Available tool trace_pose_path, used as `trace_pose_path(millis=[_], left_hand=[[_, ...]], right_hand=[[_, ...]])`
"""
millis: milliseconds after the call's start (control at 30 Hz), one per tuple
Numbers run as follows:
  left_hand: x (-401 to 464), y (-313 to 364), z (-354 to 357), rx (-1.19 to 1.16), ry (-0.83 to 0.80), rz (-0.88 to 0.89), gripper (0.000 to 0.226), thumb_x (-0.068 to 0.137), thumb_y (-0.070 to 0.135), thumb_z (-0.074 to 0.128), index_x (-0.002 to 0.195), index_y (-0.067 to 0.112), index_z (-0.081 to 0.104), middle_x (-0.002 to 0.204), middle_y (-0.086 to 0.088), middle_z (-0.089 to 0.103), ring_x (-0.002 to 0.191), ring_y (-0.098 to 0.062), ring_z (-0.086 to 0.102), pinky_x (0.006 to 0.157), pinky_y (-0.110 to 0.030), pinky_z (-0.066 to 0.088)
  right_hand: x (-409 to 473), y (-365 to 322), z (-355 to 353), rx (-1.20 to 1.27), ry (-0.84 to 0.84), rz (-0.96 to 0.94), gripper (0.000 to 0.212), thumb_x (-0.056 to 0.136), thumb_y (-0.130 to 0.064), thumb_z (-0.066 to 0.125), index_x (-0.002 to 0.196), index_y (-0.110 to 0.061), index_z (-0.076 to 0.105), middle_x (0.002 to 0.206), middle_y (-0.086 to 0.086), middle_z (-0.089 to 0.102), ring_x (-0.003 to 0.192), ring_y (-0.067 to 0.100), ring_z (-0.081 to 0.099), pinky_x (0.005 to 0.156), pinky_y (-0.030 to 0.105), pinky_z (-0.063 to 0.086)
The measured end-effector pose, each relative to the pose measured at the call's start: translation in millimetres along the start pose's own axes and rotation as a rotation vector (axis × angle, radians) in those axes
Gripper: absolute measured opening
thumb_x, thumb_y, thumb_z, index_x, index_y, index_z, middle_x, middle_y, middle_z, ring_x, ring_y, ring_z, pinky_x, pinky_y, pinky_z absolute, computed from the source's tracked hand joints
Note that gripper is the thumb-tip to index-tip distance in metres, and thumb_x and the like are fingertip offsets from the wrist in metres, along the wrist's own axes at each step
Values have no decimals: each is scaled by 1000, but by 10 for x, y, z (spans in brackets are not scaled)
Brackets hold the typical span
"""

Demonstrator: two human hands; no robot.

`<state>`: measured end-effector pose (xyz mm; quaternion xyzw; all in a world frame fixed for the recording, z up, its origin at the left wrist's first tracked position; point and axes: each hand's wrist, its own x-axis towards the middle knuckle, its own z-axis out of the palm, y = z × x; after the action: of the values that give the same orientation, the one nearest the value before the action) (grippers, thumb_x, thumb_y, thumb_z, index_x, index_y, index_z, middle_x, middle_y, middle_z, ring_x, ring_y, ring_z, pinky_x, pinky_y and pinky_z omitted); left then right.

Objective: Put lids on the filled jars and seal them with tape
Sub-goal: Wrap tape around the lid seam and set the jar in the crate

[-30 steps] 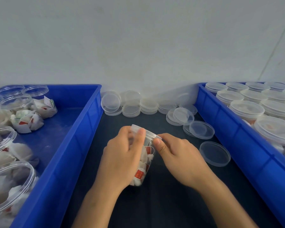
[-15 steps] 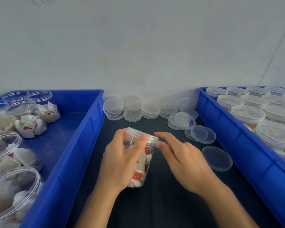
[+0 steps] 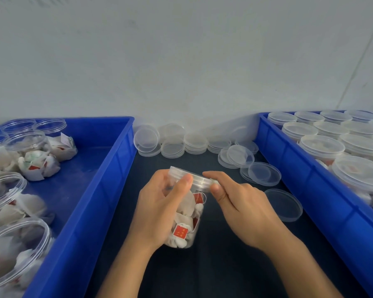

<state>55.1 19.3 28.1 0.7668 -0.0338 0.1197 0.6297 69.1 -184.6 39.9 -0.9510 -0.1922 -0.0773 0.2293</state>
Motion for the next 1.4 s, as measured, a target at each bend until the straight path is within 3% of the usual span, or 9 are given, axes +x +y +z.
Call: trace_pose_path(millis=[267, 400, 567, 633, 733, 900, 1033, 1267, 1400], left_hand=[[-14, -50, 9, -105, -84, 33, 55, 88, 68, 58, 120, 25, 71, 111, 9, 76, 106, -7, 73, 82, -12, 53], [-37, -83, 70, -31, -75, 2, 59, 86, 76, 54, 133, 42, 47, 115, 30, 69, 106, 5, 70, 79, -13, 55], [-34, -45, 92, 280, 201, 148, 40, 87, 83, 48, 108, 49, 52, 112, 34, 65, 99, 8, 68, 69, -12, 54], [-48, -32, 150, 286, 193, 119, 36, 84, 84, 51, 105, 54, 50, 111, 35, 65, 98, 10, 68, 69, -15, 53], [-68, -32, 226, 355, 119, 70, 54, 75, 92, 54, 114, 58, 41, 109, 32, 65, 98, 10, 65, 76, -21, 54], [-45, -108, 174, 277, 118, 23, 57, 78, 88, 54, 120, 52, 42, 111, 29, 66, 100, 6, 67, 86, -36, 61], [-17, -122, 103, 190, 99, -14, 58, 78, 86, 60, 120, 48, 48, 114, 22, 71, 102, -3, 72, 91, -46, 60], [-21, -89, 89, 44, 71, -19, 52, 78, 75, 67, 117, 43, 56, 111, 25, 73, 98, 2, 74, 78, -23, 56], [-26, -81, 98, -36, 25, -22, 55, 78, 71, 69, 120, 37, 60, 112, 17, 76, 103, -5, 75, 80, -26, 58]], right_hand=[[-16, -2, -23, 145, -110, 12, 64, 96, -71, 7, 150, -51, 36, 93, -9, 69, 91, 13, 64, 88, 45, 52], [-9, 12, -11, 220, -119, 57, 57, 99, -70, 16, 143, -48, 45, 103, -9, 72, 98, 10, 64, 89, 42, 52], [9, -36, 19, 209, -50, 103, 55, 102, -67, 21, 140, -42, 52, 94, -10, 70, 94, 13, 64, 87, 43, 53], [9, -66, 37, 208, -18, 101, 53, 102, -67, 21, 131, -41, 56, 86, -9, 68, 86, 14, 64, 82, 45, 54], [15, -53, 49, 249, -9, 97, 47, 104, -65, 25, 121, -39, 60, 87, -6, 70, 84, 15, 65, 81, 48, 55], [16, 32, 22, 430, -99, 107, 52, 104, -60, 34, 152, -44, 48, 86, -9, 67, 84, 8, 62, 87, 40, 55], [24, 55, -31, 360, -57, 99, 49, 100, -60, 39, 148, -53, 46, 102, 2, 74, 96, 13, 67, 91, 41, 57], [32, 68, -31, 143, -89, 56, 57, 99, -69, 22, 151, -53, 39, 86, -14, 68, 99, 10, 65, 93, 44, 53], [37, 94, -45, 168, -108, 71, 57, 99, -71, 23, 150, -54, 40, 107, -15, 71, 111, 11, 64, 97, 45, 52]])
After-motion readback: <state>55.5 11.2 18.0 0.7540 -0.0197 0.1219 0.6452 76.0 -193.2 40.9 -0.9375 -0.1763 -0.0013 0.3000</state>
